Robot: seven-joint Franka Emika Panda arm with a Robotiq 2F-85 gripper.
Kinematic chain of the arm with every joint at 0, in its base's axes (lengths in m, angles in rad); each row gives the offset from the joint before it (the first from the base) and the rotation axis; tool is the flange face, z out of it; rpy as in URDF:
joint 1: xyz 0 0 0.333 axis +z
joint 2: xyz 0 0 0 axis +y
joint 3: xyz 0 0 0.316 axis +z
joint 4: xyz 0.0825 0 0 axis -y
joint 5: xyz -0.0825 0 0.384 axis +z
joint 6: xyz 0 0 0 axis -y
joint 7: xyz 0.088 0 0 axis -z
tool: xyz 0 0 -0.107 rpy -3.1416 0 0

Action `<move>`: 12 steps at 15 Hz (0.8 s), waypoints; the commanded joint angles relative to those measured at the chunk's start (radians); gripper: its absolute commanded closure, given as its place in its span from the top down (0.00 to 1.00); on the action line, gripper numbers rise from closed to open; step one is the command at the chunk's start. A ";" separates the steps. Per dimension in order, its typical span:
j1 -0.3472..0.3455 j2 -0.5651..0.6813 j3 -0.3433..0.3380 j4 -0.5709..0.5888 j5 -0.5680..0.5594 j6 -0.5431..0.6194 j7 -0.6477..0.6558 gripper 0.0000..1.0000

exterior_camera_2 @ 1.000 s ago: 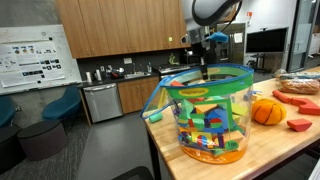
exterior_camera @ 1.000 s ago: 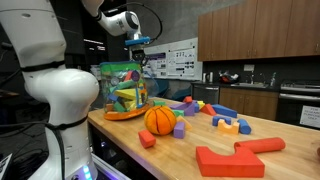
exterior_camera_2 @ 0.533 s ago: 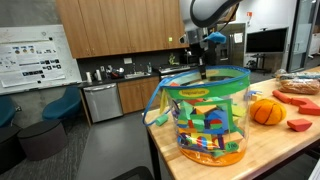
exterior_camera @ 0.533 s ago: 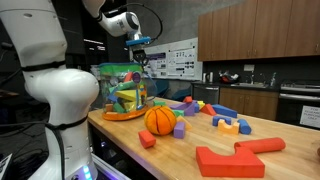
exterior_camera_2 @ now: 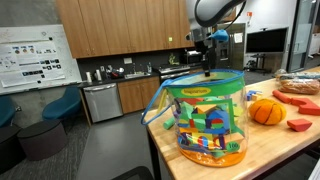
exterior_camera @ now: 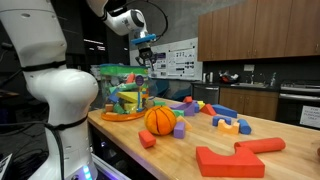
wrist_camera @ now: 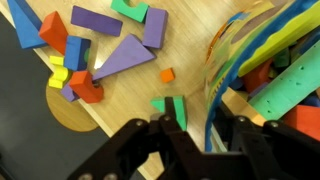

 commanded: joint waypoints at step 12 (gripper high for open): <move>0.003 0.003 0.000 0.000 0.000 -0.002 0.006 0.93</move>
